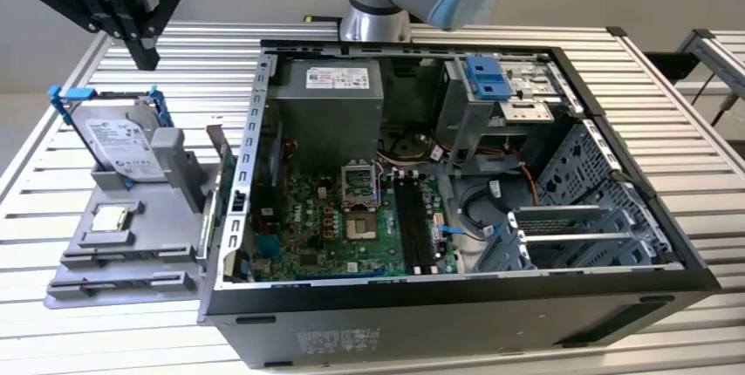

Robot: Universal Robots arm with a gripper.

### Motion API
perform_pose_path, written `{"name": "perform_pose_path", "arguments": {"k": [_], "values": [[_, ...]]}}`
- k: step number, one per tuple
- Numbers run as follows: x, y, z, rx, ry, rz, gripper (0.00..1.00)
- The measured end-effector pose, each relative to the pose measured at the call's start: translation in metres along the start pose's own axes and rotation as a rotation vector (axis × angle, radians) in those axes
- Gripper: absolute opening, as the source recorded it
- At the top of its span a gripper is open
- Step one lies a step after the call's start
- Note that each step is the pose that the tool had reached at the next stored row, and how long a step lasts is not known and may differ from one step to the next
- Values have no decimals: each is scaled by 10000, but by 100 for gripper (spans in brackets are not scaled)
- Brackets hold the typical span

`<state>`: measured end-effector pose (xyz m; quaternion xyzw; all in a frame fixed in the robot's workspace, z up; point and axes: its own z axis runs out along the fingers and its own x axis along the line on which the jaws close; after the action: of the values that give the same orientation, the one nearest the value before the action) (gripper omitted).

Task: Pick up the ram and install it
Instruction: 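Reach for the ram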

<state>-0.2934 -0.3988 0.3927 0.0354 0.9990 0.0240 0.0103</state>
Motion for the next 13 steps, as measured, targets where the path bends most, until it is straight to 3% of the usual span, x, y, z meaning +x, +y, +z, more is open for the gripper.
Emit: {"name": "perform_pose_path", "arguments": {"k": [10, 13], "values": [[248, -18, -5, 0, 0, -2, 0], [274, -20, -5, -5, 11, -239, 0]]}}
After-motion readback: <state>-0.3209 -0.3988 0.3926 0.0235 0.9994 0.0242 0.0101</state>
